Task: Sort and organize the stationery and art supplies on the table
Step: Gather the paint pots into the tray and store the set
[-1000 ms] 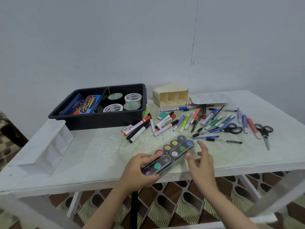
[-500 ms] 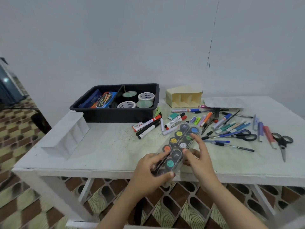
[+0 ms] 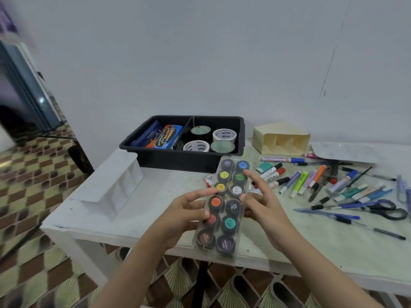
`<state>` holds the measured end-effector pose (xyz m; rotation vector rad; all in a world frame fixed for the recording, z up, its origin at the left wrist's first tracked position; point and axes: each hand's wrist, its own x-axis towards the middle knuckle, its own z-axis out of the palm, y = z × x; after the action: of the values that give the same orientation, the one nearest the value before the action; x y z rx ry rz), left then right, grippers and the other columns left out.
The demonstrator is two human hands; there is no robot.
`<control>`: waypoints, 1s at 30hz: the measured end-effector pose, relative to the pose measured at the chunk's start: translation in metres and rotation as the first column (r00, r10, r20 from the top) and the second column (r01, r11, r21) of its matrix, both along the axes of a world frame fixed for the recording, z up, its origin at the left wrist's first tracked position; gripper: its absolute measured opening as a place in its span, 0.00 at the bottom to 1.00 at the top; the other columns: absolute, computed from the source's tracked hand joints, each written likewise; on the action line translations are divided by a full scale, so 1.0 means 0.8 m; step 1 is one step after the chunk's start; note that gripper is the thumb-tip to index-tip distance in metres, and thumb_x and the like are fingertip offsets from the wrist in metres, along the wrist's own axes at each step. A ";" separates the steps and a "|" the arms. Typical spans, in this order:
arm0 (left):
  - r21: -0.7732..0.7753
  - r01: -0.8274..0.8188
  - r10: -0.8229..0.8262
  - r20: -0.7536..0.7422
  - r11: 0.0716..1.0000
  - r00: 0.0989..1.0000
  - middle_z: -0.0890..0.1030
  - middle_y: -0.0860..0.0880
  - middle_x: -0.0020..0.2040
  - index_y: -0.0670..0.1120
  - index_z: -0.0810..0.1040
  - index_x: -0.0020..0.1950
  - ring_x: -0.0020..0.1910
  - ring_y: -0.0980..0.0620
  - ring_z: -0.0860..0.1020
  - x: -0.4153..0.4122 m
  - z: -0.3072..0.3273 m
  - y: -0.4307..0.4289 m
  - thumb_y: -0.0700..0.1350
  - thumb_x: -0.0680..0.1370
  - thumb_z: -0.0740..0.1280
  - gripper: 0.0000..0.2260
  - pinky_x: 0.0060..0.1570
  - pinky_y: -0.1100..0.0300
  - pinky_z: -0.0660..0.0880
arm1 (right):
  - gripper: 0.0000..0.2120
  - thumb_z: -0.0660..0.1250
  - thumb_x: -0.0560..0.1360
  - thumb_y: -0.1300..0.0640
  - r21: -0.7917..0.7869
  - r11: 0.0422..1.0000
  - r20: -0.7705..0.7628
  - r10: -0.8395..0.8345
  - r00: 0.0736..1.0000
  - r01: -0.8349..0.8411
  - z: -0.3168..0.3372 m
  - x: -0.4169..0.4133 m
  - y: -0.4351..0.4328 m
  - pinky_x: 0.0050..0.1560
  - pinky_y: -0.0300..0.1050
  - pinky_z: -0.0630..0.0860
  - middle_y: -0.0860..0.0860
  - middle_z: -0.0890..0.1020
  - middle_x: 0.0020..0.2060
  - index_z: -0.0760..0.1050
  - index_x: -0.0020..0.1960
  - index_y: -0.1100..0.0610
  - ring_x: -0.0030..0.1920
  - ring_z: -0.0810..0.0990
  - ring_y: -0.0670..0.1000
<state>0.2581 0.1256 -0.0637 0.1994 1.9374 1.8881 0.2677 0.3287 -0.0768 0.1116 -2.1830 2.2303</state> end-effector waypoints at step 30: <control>-0.234 -0.212 0.212 -0.028 0.949 0.977 0.81 0.45 0.50 0.50 0.77 0.62 0.46 0.46 0.81 -0.401 0.063 -0.221 0.30 0.77 0.60 0.21 0.40 0.54 0.78 | 0.23 0.53 0.73 0.33 0.881 0.309 -0.378 0.006 0.926 0.357 0.010 -0.271 -0.134 0.71 0.52 0.40 0.35 0.82 0.45 0.82 0.44 0.42 0.53 0.75 0.37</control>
<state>-0.0627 -0.0511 -0.0131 -0.0817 2.2400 1.7618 0.0506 0.2217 -0.0692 0.1946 -2.7454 0.4440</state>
